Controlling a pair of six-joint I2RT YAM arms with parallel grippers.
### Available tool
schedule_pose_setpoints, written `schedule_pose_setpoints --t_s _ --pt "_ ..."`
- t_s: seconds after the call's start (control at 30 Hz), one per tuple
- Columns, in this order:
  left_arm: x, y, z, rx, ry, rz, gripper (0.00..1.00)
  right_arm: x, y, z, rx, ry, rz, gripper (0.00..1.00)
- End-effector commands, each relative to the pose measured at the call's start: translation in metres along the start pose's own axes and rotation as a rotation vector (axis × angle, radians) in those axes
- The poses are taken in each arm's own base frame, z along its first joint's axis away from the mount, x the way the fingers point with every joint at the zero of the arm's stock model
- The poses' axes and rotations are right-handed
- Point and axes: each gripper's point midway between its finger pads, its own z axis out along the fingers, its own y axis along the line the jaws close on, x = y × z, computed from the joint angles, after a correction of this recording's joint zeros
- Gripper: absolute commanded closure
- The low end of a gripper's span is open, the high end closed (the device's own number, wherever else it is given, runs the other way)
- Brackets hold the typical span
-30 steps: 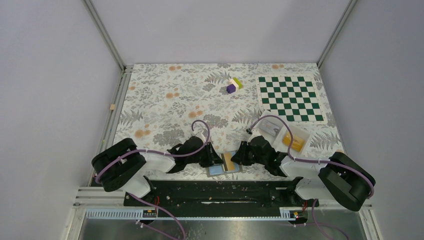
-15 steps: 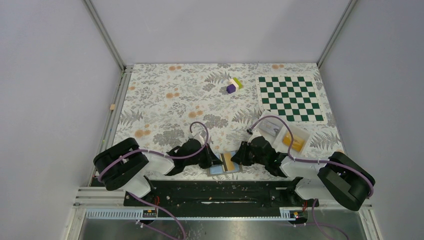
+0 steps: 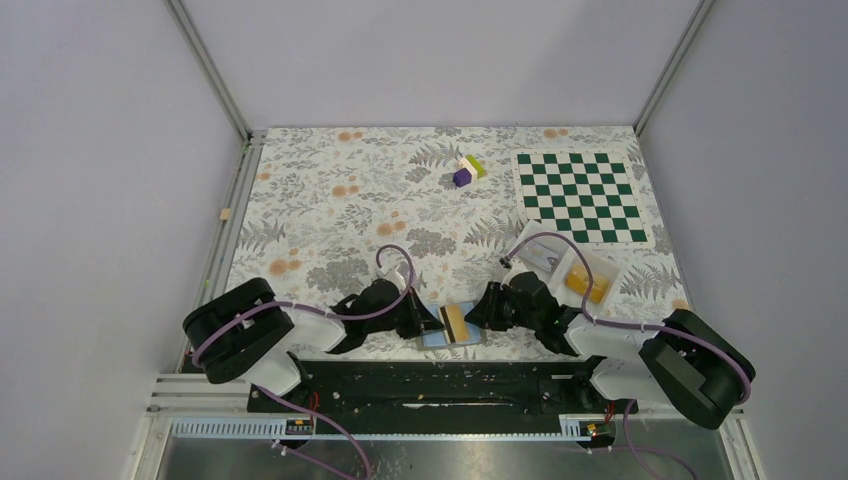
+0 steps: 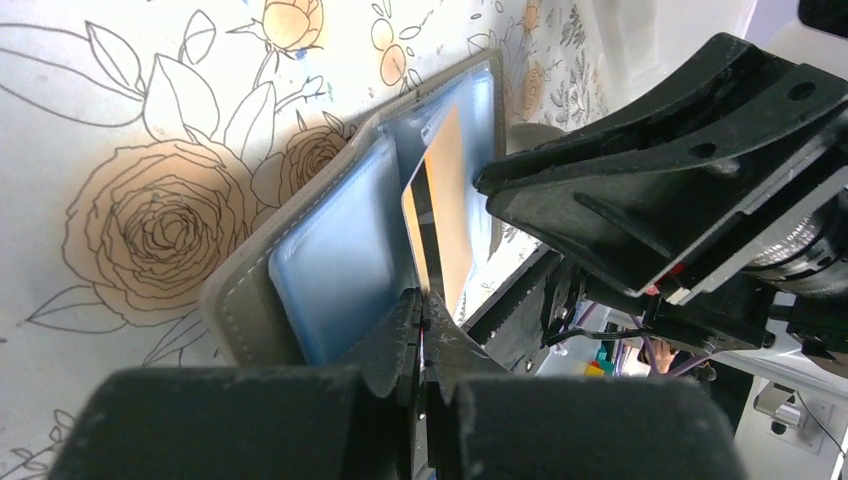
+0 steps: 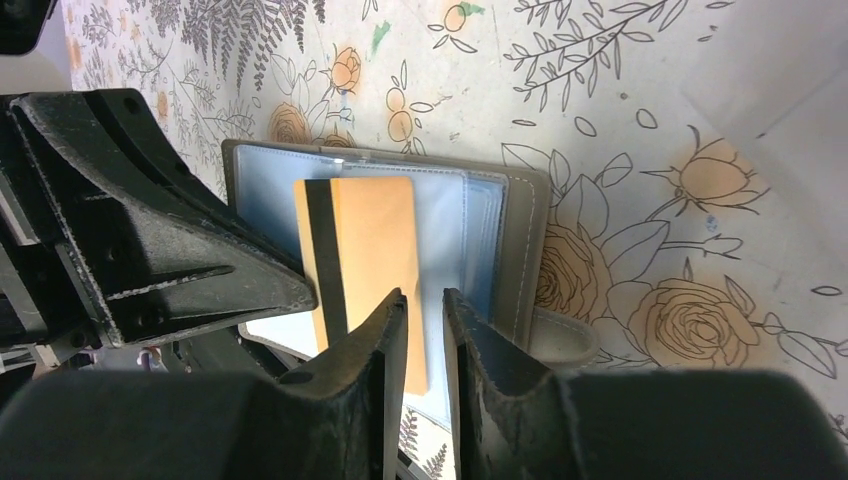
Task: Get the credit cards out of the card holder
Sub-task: Remove the credit card from the card holder.
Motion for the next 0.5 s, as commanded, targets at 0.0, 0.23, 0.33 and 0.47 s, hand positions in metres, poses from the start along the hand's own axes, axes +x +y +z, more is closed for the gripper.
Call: schedule_pose_setpoints --t_s 0.0,0.23,0.33,0.47 --pt "-0.005 -0.022 -0.009 0.088 -0.028 -0.003 1.0 0.031 -0.051 -0.01 0.176 0.093 0.01 0.71" --pt "-0.007 -0.018 -0.023 0.108 -0.048 -0.034 1.0 0.028 -0.047 -0.011 0.159 0.086 0.015 0.67" --pt "-0.008 -0.017 -0.027 0.091 -0.054 -0.015 1.0 0.025 -0.042 -0.012 0.145 0.082 0.018 0.66" --pt "-0.012 -0.018 -0.028 0.08 -0.072 -0.003 1.0 0.021 -0.036 -0.013 0.133 0.07 0.018 0.65"
